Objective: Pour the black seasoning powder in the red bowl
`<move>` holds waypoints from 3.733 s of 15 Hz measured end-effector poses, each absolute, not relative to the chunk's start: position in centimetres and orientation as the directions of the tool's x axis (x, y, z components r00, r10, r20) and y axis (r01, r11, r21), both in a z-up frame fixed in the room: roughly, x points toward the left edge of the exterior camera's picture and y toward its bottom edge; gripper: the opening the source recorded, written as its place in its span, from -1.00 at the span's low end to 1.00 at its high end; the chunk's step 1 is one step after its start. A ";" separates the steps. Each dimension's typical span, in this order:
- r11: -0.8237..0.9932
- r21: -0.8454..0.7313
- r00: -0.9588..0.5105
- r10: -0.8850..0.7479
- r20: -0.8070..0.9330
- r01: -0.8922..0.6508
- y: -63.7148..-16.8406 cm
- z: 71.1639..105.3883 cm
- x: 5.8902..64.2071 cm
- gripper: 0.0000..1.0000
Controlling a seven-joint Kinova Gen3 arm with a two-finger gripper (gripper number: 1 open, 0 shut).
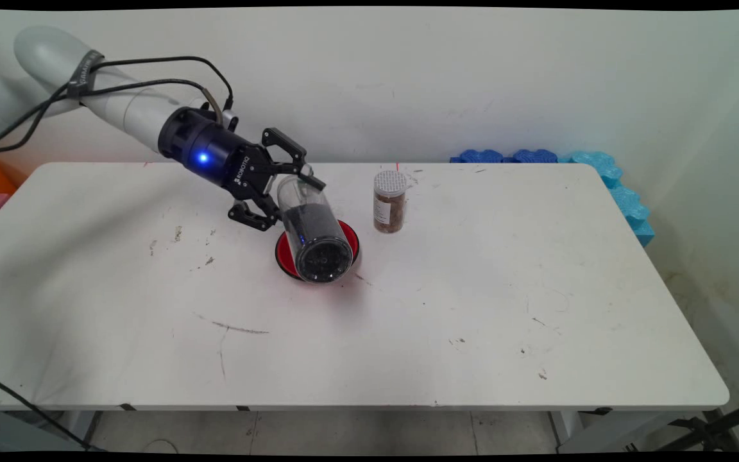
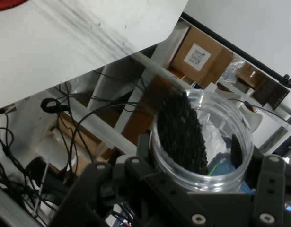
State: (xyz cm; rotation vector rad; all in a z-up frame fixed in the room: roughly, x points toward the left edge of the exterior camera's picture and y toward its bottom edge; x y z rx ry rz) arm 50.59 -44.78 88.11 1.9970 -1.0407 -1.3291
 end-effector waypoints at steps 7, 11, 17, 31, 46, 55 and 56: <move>-0.579 0.756 0.216 -0.815 -0.537 -0.305 -44.4 88.3 50.7 -1.00; -0.569 0.763 0.215 -0.822 -0.527 -0.307 -44.6 88.3 50.9 -1.00; -0.562 0.769 0.215 -0.827 -0.520 -0.305 -44.7 88.3 50.9 -1.00; -0.567 0.772 0.205 -0.824 -0.529 -0.286 -44.9 88.5 50.6 -1.00; -0.582 0.771 0.186 -0.813 -0.551 -0.261 -45.4 88.5 50.7 -1.00; -0.589 0.768 0.185 -0.808 -0.559 -0.253 -45.9 88.5 50.6 -1.00; -0.588 0.768 0.184 -0.809 -0.559 -0.252 -45.9 88.5 50.6 -1.00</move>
